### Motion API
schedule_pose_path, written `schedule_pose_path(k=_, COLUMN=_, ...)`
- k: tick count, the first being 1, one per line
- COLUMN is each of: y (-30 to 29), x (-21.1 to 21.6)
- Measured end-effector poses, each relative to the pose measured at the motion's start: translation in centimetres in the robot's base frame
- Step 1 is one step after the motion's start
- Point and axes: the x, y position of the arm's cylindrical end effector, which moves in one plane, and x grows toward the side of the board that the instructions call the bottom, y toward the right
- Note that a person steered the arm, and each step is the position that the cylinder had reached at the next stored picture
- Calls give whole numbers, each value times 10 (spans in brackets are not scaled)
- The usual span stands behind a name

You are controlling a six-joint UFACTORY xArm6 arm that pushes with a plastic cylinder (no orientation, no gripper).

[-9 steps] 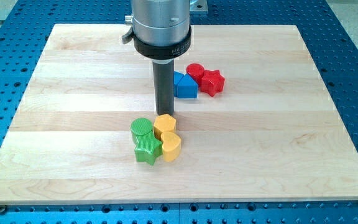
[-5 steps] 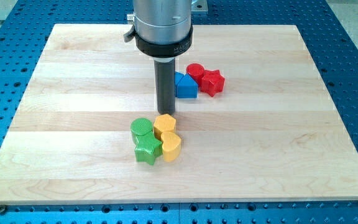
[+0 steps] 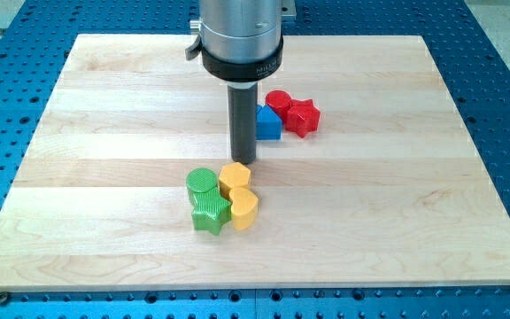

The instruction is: Separate the greenblue and yellow blocks from each other

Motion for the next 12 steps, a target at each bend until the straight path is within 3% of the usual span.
schedule_pose_path(k=2, y=3, x=-1)
schedule_pose_path(k=3, y=36, x=-1)
schedule_pose_path(k=4, y=106, x=29)
schedule_pose_path(k=5, y=113, x=122)
schedule_pose_path(k=6, y=55, x=139)
schedule_pose_path(k=10, y=-44, x=24)
schedule_pose_path(k=11, y=-8, x=56)
schedule_pose_path(k=12, y=46, x=43)
